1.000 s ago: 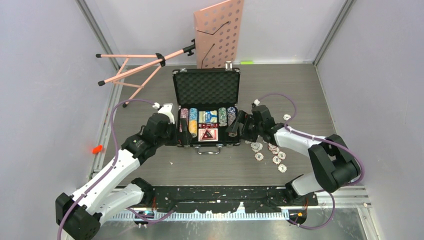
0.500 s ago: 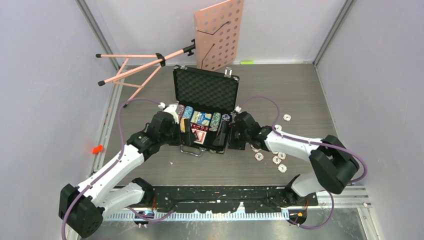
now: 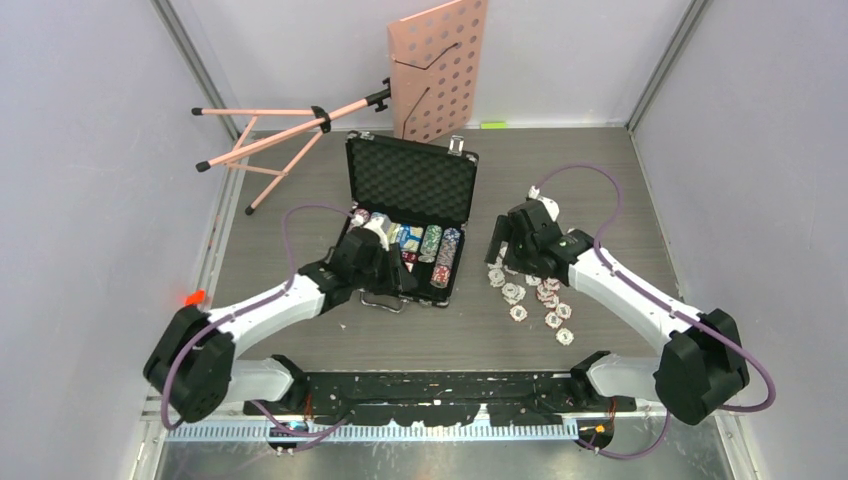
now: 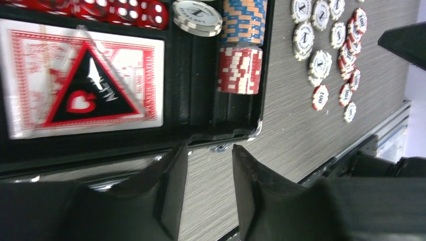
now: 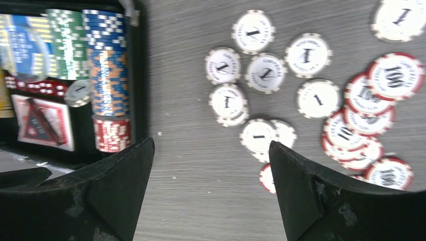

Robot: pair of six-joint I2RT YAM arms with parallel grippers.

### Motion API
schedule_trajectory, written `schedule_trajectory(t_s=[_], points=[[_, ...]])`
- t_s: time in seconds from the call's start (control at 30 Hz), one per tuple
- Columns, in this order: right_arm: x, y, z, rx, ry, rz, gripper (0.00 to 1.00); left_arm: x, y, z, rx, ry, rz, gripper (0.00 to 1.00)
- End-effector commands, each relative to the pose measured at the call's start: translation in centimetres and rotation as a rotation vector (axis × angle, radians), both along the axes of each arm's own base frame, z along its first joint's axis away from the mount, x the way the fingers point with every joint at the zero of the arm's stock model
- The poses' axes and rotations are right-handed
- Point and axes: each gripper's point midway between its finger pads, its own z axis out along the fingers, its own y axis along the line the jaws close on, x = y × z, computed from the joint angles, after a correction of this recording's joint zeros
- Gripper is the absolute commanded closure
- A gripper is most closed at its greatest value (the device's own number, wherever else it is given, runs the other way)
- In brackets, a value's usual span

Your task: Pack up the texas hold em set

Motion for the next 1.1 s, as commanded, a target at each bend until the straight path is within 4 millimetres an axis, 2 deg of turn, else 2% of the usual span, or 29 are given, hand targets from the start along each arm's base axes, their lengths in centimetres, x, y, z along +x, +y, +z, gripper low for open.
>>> schedule_trajectory(t_s=[0.0, 0.1, 0.13, 0.33, 0.5, 0.67, 0.77, 0.87, 1.07], points=[[-0.2, -2.8, 1.5, -0.136, -0.019, -0.026, 0.09, 2.5, -3.8, 1.0, -0.15, -0.076, 0.034, 0.73], [-0.2, -2.9, 2.0, -0.116, -0.045, -0.038, 0.09, 4.0, -4.1, -0.2, -0.155, -0.095, 0.102, 0.98], [-0.3, -2.9, 2.0, -0.111, -0.05, -0.043, 0.09, 4.5, -4.0, -0.6, -0.146, -0.097, 0.122, 1.0], [-0.3, -3.8, 2.4, -0.121, -0.087, -0.059, 0.09, 6.1, -3.7, -3.9, -0.065, -0.07, 0.195, 1.0], [-0.1, -4.0, 2.8, -0.131, -0.104, -0.06, 0.09, 7.5, -4.2, -4.6, -0.052, -0.087, 0.22, 1.0], [-0.2, -4.1, 2.5, -0.136, -0.098, -0.057, 0.09, 8.9, -5.2, -4.2, -0.054, -0.112, 0.213, 1.0], [-0.3, -4.1, 2.3, -0.137, -0.093, -0.053, 0.09, 9.8, -5.5, -3.1, -0.055, -0.142, 0.213, 1.0], [-0.3, -4.1, 2.2, -0.135, -0.093, -0.05, 0.09, 10.5, -5.4, -1.9, -0.04, -0.182, 0.22, 1.0], [0.0, -3.6, 1.7, -0.118, -0.082, -0.04, 0.09, 11.4, -5.3, -0.8, -0.012, -0.21, 0.208, 1.0]])
